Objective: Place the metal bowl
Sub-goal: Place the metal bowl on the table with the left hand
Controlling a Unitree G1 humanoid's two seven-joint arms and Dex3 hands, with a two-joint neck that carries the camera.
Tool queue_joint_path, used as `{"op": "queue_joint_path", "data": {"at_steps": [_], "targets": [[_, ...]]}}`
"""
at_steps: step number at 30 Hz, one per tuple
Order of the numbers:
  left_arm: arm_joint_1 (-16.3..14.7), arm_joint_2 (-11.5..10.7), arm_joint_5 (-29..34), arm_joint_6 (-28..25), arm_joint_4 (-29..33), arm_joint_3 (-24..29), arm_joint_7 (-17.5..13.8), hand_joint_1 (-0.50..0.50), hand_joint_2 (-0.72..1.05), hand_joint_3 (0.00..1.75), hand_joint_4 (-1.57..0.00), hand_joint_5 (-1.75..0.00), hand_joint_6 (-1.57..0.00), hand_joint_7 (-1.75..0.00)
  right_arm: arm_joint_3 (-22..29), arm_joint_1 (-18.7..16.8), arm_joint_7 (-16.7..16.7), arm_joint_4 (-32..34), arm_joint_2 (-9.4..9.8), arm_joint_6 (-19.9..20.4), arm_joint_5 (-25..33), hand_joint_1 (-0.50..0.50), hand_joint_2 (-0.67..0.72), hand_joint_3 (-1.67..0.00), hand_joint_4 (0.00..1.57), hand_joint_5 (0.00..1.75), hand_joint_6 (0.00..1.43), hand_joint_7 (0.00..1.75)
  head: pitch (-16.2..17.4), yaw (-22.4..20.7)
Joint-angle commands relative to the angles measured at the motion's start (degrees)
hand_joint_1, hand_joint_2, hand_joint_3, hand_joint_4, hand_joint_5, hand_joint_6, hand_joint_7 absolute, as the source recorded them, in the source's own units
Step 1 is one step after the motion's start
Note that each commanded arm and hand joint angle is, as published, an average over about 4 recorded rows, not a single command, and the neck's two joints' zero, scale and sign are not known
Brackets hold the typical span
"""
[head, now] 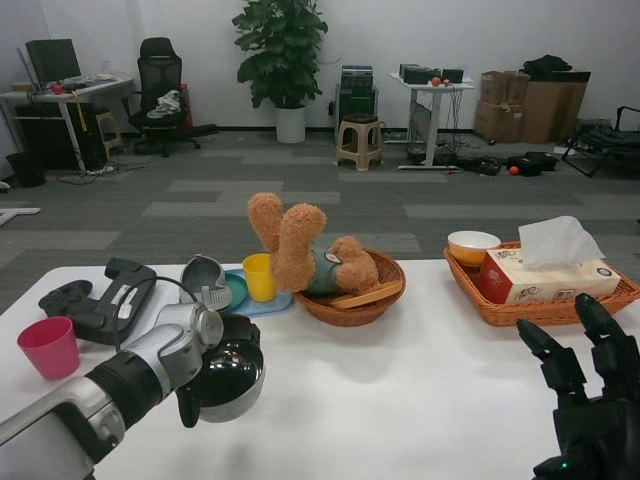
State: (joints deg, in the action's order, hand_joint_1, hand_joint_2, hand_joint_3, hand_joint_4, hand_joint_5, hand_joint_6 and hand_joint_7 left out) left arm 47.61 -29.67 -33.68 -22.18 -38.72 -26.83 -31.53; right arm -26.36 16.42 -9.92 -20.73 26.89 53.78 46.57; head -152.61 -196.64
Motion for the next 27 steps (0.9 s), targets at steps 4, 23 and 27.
{"op": "queue_joint_path", "data": {"at_steps": [4, 23, 27], "targets": [[2.6, 3.6, -3.5, 0.2, -6.6, -0.4, 6.6, -0.5, 1.05, 1.31, -1.12, -1.75, -0.5, -1.68, -0.9, 0.1, 0.0, -1.2, 0.62, 0.5, 0.7, 0.25, 0.66, -0.24, 0.4, 0.68, 0.0, 0.56, 0.2, -1.0], [4.8, 10.1, -4.9, 2.6, -17.0, -2.4, 19.0, -0.5, 1.05, 1.13, -1.17, -1.75, -0.53, -1.68, -0.4, 0.3, 0.0, -1.4, 0.42, 0.5, 0.9, 0.25, 0.66, -0.24, 0.4, 0.68, 0.0, 0.56, 1.0, -1.3], [4.8, 10.8, -4.9, 4.2, -19.8, -1.6, 19.9, -0.5, 1.05, 1.13, -1.2, -1.75, -0.54, -1.68, -0.3, 0.2, 0.0, -1.2, 0.29, 0.5, 0.8, 0.25, 0.66, -0.24, 0.4, 0.68, 0.0, 0.56, 1.5, -1.2]]}}
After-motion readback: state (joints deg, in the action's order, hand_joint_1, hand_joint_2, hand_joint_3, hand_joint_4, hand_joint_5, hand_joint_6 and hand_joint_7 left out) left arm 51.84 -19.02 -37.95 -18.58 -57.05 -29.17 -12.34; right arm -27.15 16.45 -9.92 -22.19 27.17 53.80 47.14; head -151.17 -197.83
